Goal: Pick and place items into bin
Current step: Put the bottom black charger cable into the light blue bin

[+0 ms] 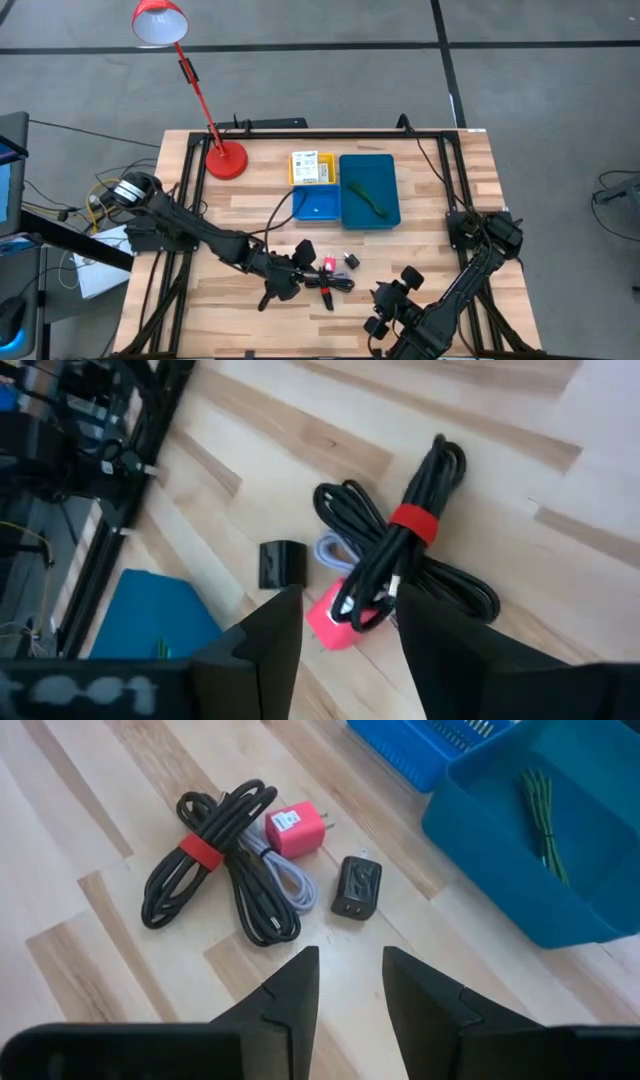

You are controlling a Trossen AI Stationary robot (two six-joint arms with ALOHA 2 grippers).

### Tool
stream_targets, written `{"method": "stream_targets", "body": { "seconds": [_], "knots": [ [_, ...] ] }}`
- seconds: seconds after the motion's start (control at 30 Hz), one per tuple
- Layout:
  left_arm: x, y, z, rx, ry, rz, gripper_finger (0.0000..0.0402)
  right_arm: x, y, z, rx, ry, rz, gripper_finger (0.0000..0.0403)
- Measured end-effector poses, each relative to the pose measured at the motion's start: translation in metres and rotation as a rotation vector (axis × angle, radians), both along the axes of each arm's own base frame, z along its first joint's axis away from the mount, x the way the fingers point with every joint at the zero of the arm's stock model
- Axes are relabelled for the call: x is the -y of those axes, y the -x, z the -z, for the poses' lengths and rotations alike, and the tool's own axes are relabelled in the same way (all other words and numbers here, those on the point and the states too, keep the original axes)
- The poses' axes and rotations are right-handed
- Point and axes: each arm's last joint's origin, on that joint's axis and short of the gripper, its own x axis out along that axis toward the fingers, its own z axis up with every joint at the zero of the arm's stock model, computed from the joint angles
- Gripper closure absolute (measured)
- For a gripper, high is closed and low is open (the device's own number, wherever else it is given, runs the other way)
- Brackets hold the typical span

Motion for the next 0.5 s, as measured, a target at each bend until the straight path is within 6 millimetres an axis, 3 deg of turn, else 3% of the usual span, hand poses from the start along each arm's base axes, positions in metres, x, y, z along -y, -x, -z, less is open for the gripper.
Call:
{"method": "stream_targets", "body": {
  "seconds": [0.5],
  "knots": [
    [0.016, -0.039, -0.009, -0.167, -0.104, 0.033, 0.0248, -0.001, 0.002, 0.0, -0.005, 0.0, -0.005, 0.0296]
  ]
}}
